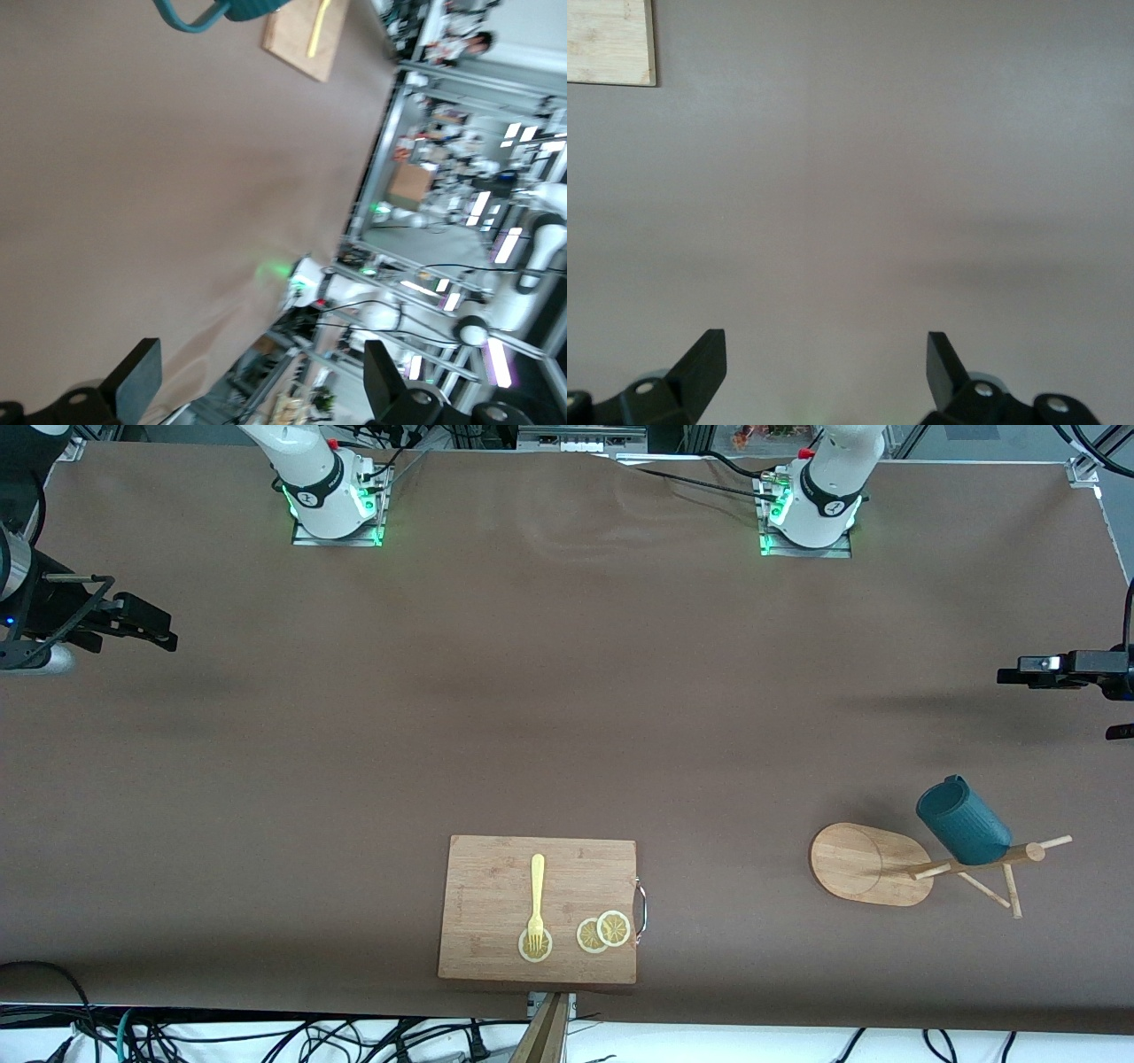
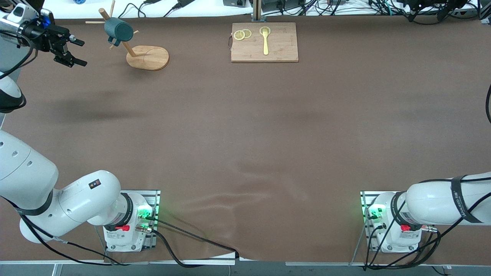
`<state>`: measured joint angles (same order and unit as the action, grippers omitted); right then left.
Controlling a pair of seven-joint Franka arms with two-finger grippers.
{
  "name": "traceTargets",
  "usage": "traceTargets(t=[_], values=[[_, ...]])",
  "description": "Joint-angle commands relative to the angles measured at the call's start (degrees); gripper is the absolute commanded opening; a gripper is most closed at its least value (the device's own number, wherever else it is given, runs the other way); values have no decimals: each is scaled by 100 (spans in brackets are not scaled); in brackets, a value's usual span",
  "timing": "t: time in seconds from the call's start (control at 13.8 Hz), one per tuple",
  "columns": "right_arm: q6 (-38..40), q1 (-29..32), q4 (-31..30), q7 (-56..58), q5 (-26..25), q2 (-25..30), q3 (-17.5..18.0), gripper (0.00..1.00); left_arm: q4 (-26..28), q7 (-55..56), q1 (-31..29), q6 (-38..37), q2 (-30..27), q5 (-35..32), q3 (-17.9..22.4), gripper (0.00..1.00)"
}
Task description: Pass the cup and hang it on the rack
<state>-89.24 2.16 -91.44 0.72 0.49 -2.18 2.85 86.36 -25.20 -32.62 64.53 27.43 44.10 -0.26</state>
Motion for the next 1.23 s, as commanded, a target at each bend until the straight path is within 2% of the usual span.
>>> traceTargets(t=[0.0,0.22,0.44,0.73,0.87,1.16], values=[[64,13,21,42,100,16,5,100,-295,348,457,296,-334,-698,-9,100],[64,12,21,42,100,25,5,100,-436,639,1194,936,-711,-1795,-27,100],[64,12,21,42,100,16,5,100,-471,578,1687,1649,-967,-3017,-62,100],[64,12,12,42,100,25,14,100,-646,577,1785,2063,-1335,-4336,-536,100],[64,12,12,42,100,25,14,100,-682,586,1978,2064,-1581,-4559,-502,100],[64,12,21,42,100,16,14,100,-621,883,2268,1924,-2065,-4559,-273,100]])
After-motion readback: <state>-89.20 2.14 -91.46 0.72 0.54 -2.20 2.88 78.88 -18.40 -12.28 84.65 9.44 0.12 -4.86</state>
